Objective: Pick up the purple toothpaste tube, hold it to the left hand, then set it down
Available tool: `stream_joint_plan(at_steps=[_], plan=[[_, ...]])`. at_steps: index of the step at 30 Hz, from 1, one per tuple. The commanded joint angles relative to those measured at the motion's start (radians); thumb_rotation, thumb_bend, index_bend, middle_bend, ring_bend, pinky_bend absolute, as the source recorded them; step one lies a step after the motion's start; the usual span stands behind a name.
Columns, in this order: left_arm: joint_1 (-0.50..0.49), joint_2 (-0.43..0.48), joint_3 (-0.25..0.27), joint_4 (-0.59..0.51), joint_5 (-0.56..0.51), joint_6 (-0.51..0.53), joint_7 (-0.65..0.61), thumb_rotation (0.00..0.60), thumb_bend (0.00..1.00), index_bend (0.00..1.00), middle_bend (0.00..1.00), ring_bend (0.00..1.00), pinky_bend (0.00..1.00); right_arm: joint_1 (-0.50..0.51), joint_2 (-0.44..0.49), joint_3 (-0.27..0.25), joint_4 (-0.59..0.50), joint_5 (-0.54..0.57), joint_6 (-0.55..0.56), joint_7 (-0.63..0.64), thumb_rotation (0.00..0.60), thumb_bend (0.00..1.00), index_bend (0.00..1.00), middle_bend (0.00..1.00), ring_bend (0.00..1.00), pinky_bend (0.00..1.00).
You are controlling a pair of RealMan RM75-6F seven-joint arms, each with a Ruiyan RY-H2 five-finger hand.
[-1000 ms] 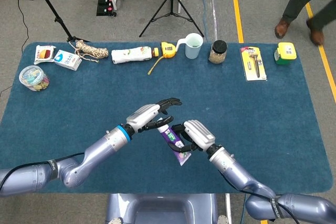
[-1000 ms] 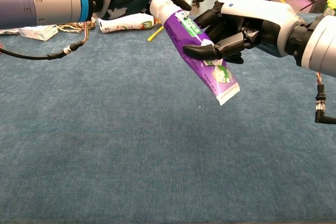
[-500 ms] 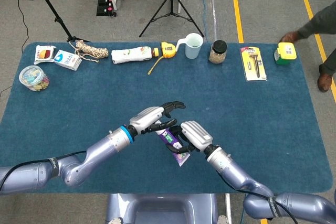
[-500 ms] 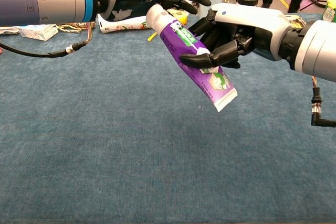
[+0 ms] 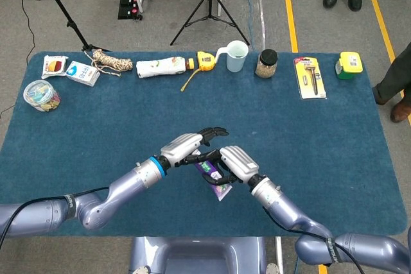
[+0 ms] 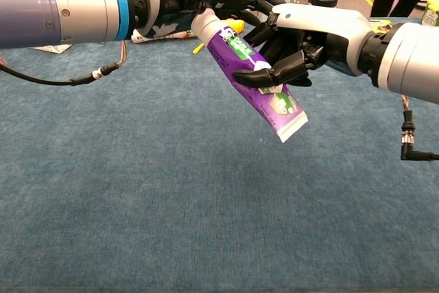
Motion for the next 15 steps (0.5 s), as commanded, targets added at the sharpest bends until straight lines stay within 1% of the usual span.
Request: stream_joint_plan(at_steps=[1,15], plan=[[-0.001,-0.003,0.003,0.001,-0.001,0.003,0.003,0.000,0.14,0.07,0.07,0.03,0.23,0.001,-0.001,0.001,0.000,0.003,0.000,-0.004,0.473,0.55,0.79,0.82,0.93,0.85],[-0.004,-0.018,0.011,0.003,-0.005,0.018,0.006,0.000,0.14,0.07,0.07,0.02,0.22,0.008,0.000,0.011,0.001,0.015,-0.002,-0.008,0.480,0.55,0.79,0.82,0.93,0.85]])
